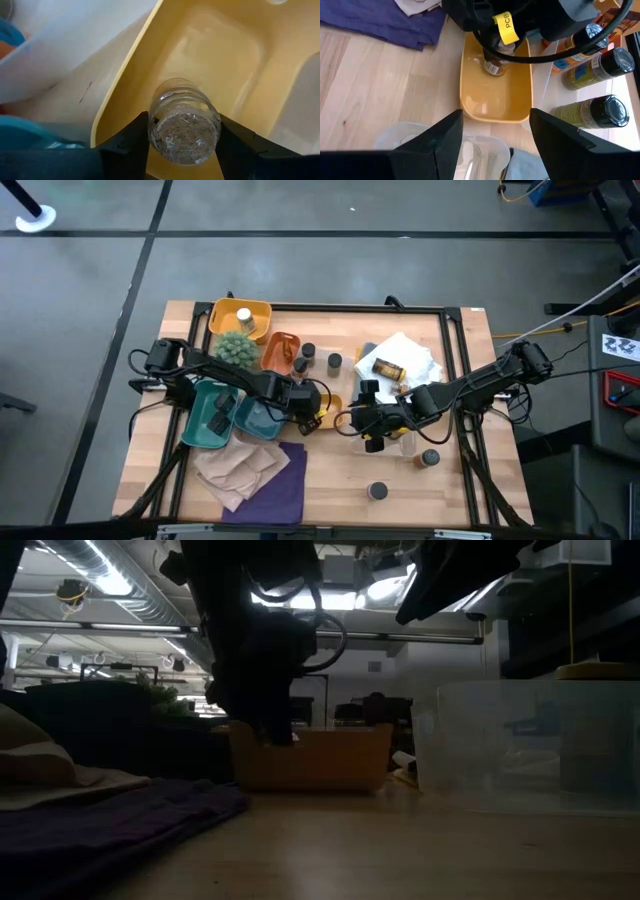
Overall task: Sort spices by type
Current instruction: Put the left brown seasoning bottle into the bottom yellow bin
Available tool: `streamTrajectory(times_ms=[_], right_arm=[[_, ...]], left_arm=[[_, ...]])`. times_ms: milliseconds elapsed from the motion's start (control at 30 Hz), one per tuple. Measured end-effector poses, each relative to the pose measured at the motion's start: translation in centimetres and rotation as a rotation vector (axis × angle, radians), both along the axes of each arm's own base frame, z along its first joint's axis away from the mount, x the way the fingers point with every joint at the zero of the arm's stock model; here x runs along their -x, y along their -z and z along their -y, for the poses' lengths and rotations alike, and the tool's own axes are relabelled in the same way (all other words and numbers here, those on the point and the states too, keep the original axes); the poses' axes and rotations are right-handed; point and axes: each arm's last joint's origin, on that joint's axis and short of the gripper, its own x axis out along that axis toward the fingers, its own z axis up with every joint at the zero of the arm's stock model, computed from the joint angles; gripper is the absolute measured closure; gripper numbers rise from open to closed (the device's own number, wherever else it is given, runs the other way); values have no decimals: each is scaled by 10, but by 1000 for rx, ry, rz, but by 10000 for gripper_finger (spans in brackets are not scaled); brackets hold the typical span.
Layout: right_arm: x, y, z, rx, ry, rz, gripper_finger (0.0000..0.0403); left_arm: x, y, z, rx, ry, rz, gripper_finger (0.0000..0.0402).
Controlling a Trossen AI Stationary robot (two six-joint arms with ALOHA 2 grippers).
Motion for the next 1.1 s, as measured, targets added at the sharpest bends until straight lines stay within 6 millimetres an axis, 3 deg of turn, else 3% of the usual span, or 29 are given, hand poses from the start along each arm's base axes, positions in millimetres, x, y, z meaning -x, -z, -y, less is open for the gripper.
streamTrajectory(times_ms=[367, 767, 1100], right_arm=[[0, 0, 0, 0, 0, -1, 173], [0, 0, 0, -11, -11, -10, 173], [3, -2, 1, -7, -8, -10, 173]], left_arm=[[0, 0, -1, 0, 4, -4, 230], [0, 0, -1, 1, 3, -3, 166], [0, -7, -1, 5, 5, 13, 158]])
